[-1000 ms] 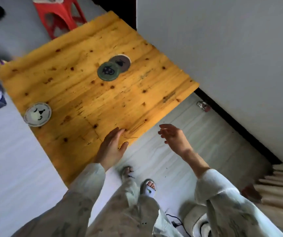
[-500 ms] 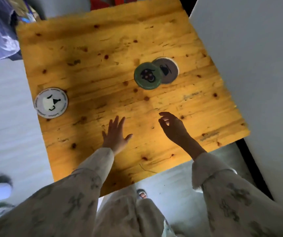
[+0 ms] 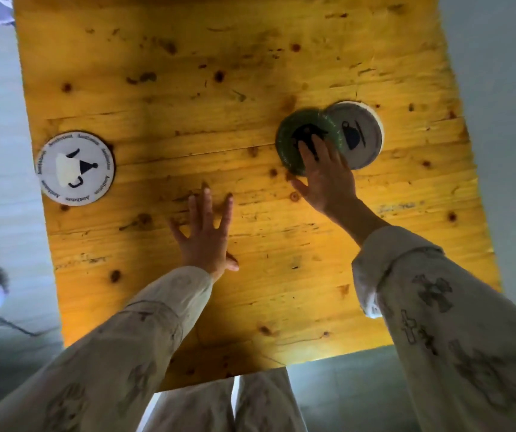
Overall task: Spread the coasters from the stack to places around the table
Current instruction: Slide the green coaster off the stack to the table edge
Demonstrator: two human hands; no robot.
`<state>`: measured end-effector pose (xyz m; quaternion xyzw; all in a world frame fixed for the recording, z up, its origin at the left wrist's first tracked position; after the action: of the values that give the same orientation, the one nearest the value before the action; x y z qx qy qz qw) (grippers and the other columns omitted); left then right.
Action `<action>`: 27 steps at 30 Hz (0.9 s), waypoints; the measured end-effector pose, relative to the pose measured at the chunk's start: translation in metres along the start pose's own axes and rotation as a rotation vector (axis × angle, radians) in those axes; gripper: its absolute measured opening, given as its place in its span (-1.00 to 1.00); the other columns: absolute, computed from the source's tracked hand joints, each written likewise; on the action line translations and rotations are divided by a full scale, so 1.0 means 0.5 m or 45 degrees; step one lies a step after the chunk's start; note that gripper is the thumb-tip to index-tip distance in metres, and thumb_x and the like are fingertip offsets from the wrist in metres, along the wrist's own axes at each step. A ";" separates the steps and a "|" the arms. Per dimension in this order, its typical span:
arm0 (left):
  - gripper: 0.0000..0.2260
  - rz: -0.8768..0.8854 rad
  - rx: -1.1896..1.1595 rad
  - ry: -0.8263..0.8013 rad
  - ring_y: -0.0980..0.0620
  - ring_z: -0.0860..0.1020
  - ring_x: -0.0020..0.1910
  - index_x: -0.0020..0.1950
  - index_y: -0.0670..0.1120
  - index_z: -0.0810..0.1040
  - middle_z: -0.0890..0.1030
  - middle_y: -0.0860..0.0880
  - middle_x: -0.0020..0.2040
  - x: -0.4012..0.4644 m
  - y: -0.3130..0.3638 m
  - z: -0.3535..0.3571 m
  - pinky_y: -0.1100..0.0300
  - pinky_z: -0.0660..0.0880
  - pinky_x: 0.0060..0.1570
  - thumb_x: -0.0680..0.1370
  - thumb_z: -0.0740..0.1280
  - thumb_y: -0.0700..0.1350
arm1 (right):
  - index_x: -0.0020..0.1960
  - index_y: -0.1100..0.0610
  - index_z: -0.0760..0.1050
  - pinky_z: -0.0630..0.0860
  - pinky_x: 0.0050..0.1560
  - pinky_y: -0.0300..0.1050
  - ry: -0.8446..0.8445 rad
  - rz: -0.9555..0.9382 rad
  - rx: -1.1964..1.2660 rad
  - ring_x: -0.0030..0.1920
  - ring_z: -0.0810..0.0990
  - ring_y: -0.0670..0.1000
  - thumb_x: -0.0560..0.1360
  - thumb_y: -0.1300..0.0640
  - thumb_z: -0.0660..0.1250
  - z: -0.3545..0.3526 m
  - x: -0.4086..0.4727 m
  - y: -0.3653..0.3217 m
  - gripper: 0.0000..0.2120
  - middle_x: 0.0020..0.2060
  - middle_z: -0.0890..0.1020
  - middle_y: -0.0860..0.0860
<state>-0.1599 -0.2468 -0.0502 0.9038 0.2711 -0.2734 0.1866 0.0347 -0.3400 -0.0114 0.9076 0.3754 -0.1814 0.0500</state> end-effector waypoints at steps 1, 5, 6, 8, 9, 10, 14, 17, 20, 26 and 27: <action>0.17 -0.002 0.000 0.006 -0.20 -0.32 0.46 0.33 0.15 -0.48 -0.38 -0.15 0.47 0.001 -0.001 0.000 -0.41 -0.11 0.32 0.21 0.49 0.15 | 0.46 0.13 0.10 0.24 0.37 0.22 0.016 0.002 -0.030 0.44 0.17 0.25 0.53 -0.10 0.19 -0.001 0.010 0.000 -0.39 0.47 0.19 0.20; 0.18 -0.037 -0.002 -0.005 -0.18 -0.34 0.45 0.29 0.18 -0.52 -0.41 -0.12 0.47 0.002 -0.005 0.006 -0.40 -0.10 0.33 0.20 0.49 0.14 | 0.42 0.17 0.19 0.32 0.24 0.25 0.041 -0.064 -0.170 0.32 0.30 0.29 0.55 -0.07 0.15 -0.007 0.032 -0.006 -0.47 0.38 0.31 0.25; 0.18 -0.035 -0.004 -0.007 -0.17 -0.35 0.45 0.29 0.19 -0.52 -0.41 -0.11 0.47 0.002 -0.004 0.007 -0.41 -0.10 0.33 0.20 0.49 0.14 | 0.41 0.20 0.19 0.33 0.25 0.24 0.026 -0.078 -0.187 0.32 0.31 0.30 0.56 -0.03 0.13 -0.005 0.032 -0.010 -0.50 0.37 0.32 0.27; 0.18 -0.029 -0.016 -0.016 -0.16 -0.37 0.44 0.28 0.19 -0.53 -0.43 -0.10 0.46 0.003 -0.006 0.009 -0.41 -0.11 0.32 0.20 0.49 0.13 | 0.32 0.28 0.29 0.41 0.22 0.22 0.071 -0.127 -0.258 0.28 0.39 0.31 0.58 0.11 0.10 -0.006 0.026 -0.030 -0.63 0.31 0.40 0.33; 0.18 -0.029 -0.022 -0.022 -0.16 -0.38 0.44 0.28 0.20 -0.53 -0.44 -0.09 0.45 0.003 -0.008 0.010 -0.41 -0.11 0.32 0.21 0.49 0.13 | 0.23 0.29 0.37 0.49 0.15 0.19 0.130 -0.139 -0.293 0.21 0.47 0.30 0.56 0.20 0.10 -0.012 0.021 -0.040 -0.71 0.23 0.49 0.33; 0.18 -0.032 -0.026 -0.030 -0.15 -0.39 0.43 0.28 0.20 -0.53 -0.45 -0.08 0.45 0.003 -0.011 0.011 -0.41 -0.12 0.32 0.21 0.49 0.13 | 0.15 0.29 0.42 0.55 0.05 0.16 0.185 -0.143 -0.285 0.12 0.53 0.28 0.53 0.26 0.10 -0.020 0.015 -0.049 -0.76 0.14 0.56 0.30; 0.16 -0.028 -0.069 -0.061 -0.12 -0.41 0.42 0.27 0.24 -0.52 -0.54 0.01 0.36 0.001 -0.014 0.011 -0.39 -0.16 0.32 0.23 0.49 0.10 | 0.06 0.31 0.44 0.53 -0.14 0.12 0.308 -0.187 -0.042 -0.03 0.57 0.27 0.49 0.33 0.16 -0.035 -0.014 -0.055 -0.82 -0.05 0.62 0.26; 0.15 -0.026 -0.097 -0.078 -0.09 -0.43 0.41 0.24 0.27 -0.53 -0.56 0.03 0.31 0.000 -0.014 0.009 -0.38 -0.18 0.33 0.24 0.50 0.09 | -0.05 0.30 0.54 0.61 -0.24 0.03 0.420 -0.296 0.034 -0.16 0.65 0.22 0.36 0.37 0.34 -0.037 -0.076 -0.058 -0.84 -0.19 0.68 0.22; 0.15 -0.026 -0.107 -0.083 -0.07 -0.44 0.40 0.21 0.30 -0.54 -0.57 0.05 0.30 0.002 -0.017 0.010 -0.38 -0.20 0.33 0.24 0.50 0.08 | -0.04 0.30 0.58 0.65 -0.12 0.05 0.417 -0.483 0.181 -0.08 0.68 0.20 0.28 0.45 0.36 -0.014 -0.157 -0.070 -0.73 -0.13 0.71 0.21; 0.13 -0.032 -0.153 -0.081 -0.04 -0.41 0.43 0.25 0.32 -0.46 -0.48 0.06 0.42 0.000 -0.019 0.005 -0.37 -0.22 0.33 0.23 0.52 0.06 | -0.11 0.25 0.63 0.64 -0.01 0.10 0.201 -0.791 0.276 0.00 0.69 0.12 0.04 0.54 0.46 0.067 -0.307 -0.084 -0.55 -0.07 0.73 0.14; 0.13 -0.028 -0.158 -0.077 -0.04 -0.40 0.43 0.26 0.31 -0.45 -0.46 0.05 0.44 0.000 -0.018 0.002 -0.37 -0.22 0.33 0.23 0.52 0.05 | -0.11 0.23 0.64 0.64 0.01 0.11 0.171 -0.796 0.267 0.03 0.68 0.11 0.05 0.54 0.46 0.078 -0.321 -0.077 -0.55 -0.05 0.73 0.12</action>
<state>-0.1656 -0.2405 -0.0527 0.8788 0.2917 -0.2854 0.2474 -0.1087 -0.4278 0.0128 0.7585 0.6175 -0.1654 -0.1265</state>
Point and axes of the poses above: each hand's wrist, its own x-axis towards the middle knuckle, its own z-axis out of the palm, y = z × x, the point moved 8 cm from there along x, towards the middle knuckle
